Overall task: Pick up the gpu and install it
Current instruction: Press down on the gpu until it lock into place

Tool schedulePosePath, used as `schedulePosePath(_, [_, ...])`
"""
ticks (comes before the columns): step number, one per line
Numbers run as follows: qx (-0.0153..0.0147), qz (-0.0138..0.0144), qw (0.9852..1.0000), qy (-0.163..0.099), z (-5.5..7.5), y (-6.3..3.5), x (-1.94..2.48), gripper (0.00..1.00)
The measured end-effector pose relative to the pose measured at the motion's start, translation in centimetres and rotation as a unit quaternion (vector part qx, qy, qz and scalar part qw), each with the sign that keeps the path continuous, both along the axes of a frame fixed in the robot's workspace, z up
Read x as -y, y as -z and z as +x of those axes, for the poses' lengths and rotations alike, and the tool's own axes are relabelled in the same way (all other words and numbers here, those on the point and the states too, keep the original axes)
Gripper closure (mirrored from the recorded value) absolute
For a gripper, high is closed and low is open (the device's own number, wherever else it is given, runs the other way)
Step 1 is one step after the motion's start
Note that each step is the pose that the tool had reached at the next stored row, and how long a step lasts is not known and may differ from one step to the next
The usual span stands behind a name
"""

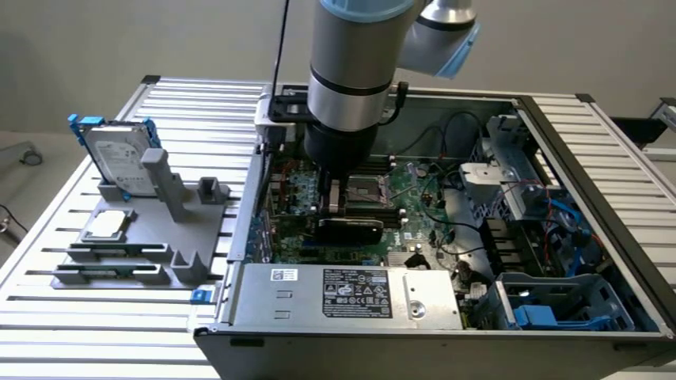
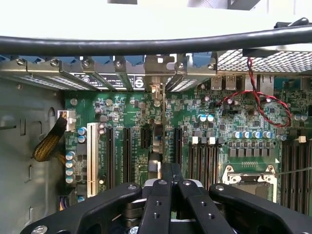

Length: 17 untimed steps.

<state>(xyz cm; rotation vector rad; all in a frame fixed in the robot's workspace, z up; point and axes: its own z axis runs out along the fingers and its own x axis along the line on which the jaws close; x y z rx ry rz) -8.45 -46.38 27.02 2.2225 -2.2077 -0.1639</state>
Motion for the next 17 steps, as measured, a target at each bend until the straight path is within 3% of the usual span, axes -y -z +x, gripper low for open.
schedulePosePath(17, [0.0054, -0.0001, 1.0000, -0.001, -0.27, 0.21, 0.00, 0.89])
